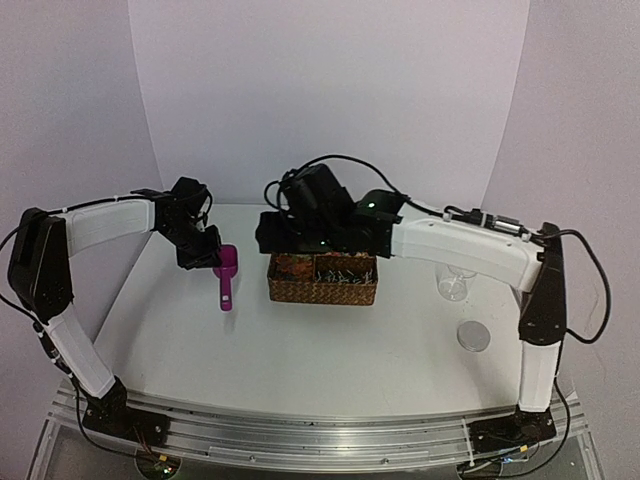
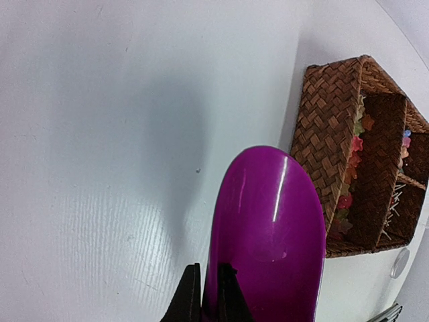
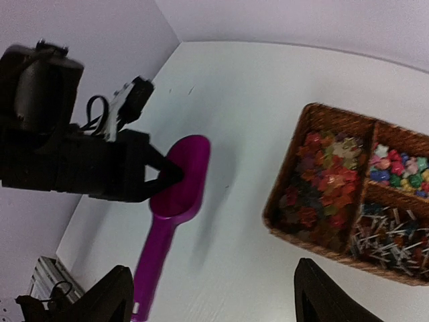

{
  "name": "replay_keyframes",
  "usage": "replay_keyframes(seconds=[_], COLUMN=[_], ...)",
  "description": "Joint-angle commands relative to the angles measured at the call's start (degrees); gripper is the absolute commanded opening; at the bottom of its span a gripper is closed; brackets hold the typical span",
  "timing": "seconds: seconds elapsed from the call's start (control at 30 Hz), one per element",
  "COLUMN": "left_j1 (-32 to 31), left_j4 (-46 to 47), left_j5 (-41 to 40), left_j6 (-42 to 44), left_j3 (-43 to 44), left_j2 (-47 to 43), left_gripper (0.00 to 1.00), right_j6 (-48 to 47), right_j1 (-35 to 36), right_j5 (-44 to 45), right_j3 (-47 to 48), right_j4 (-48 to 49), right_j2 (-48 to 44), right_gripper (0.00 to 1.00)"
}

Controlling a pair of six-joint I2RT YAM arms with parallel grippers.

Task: Pack the candies
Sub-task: Pick up the spatula from the center of the board.

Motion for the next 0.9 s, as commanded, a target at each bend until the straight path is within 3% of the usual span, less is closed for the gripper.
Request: replay_keyframes(seconds=[0.0, 0.27, 0.4, 0.53, 0.83, 0.87], left_j1=[-1.4, -3.31, -3.95, -4.4, -4.53, -4.53], left_j4=[-0.75, 0.27, 0.65, 0.96, 1.01, 1.21], left_j5=[-1.4, 0.45, 1.09, 1.55, 2.46, 3.03], left_j6=[-2.78, -4.72, -4.92, -4.98, -5.02, -4.76], left_j3=[2.91, 5.8, 5.83, 5.76, 5.68, 5.65], left_j2=[-0.9, 1.48, 1.76, 1.84, 1.14, 1.07], left_gripper=[0.0, 0.0, 0.0, 0.0, 0.0, 0.0], right_j6=[0.31, 1.2, 0.05, -3.16, -4.74, -5.58], right_j1=[3.07, 4.39, 4.43, 4.37, 2.44, 2.15], right_j5=[-4.13, -7.01, -6.27, -4.05, -3.97, -4.35], right_j3=[10.48, 16.06, 19.71, 23.49, 23.05, 22.25], right_j4=[-5.17, -7.6, -9.5, -10.33, -10.49, -10.44], right_j2=[7.85, 15.96, 19.76, 22.83, 23.58, 23.02], right_gripper=[0.79, 0.77, 0.7, 0.55, 0.01, 0.0])
